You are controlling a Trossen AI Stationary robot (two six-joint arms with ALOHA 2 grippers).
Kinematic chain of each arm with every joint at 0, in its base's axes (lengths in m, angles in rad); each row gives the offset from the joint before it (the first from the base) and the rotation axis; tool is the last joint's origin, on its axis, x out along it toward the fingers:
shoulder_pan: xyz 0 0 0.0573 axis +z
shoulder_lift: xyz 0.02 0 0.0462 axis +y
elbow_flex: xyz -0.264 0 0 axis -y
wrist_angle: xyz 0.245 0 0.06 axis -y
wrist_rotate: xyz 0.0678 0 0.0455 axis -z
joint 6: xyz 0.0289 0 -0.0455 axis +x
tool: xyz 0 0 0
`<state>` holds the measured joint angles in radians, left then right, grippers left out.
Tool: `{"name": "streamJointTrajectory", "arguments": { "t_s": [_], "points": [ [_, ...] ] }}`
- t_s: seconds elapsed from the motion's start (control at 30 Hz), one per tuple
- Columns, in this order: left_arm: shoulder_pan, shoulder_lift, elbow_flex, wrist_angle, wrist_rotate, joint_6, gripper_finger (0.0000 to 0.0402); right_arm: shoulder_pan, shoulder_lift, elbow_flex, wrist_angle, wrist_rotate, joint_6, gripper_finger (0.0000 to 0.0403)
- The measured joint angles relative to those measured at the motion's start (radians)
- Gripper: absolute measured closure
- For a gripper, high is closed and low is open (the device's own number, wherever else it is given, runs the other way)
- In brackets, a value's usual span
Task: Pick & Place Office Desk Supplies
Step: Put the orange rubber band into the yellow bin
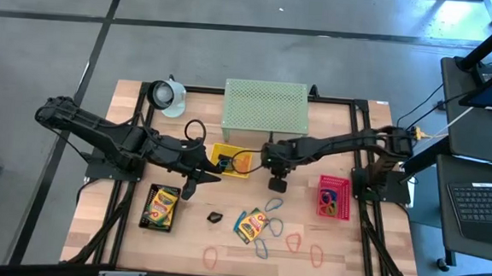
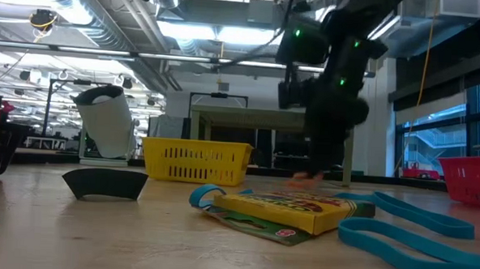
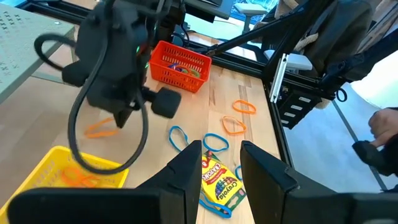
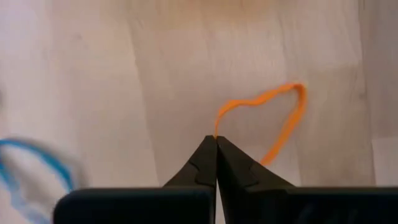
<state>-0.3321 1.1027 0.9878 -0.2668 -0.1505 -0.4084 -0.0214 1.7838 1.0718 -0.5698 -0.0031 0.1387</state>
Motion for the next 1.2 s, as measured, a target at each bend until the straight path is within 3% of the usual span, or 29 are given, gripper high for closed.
{"name": "streamJointTrajectory", "arguments": {
  "t_s": [0.3, 0.5, 0.77, 0.97, 1.2],
  "points": [
    [0.0, 0.0, 0.0, 0.0, 0.0, 0.001, 0.0297, 0.061, -0.16, 0.008, 0.006, -0.037, 0.122, 0.0402],
    [0.004, 0.0, 0.0, 0.0, -0.011, 0.011, 0.0297, 0.071, -0.192, 0.091, 0.12, -0.034, 0.167, 0.0403],
    [0.008, 0.0, 0.0, 0.0, -0.01, 0.013, 0.0297, 0.045, -0.075, 0.213, 0.251, -0.065, 0.142, 0.0403],
    [0.008, 0.0, 0.0, 0.0, -0.008, 0.02, 0.0297, 0.018, 0.08, 0.276, 0.266, -0.141, 0.131, 0.0403],
    [0.006, -0.013, 0.0, -0.011, -0.004, 0.056, 0.0297, 0.015, 0.157, 0.302, 0.265, -0.147, 0.132, 0.0403]
  ]
}}
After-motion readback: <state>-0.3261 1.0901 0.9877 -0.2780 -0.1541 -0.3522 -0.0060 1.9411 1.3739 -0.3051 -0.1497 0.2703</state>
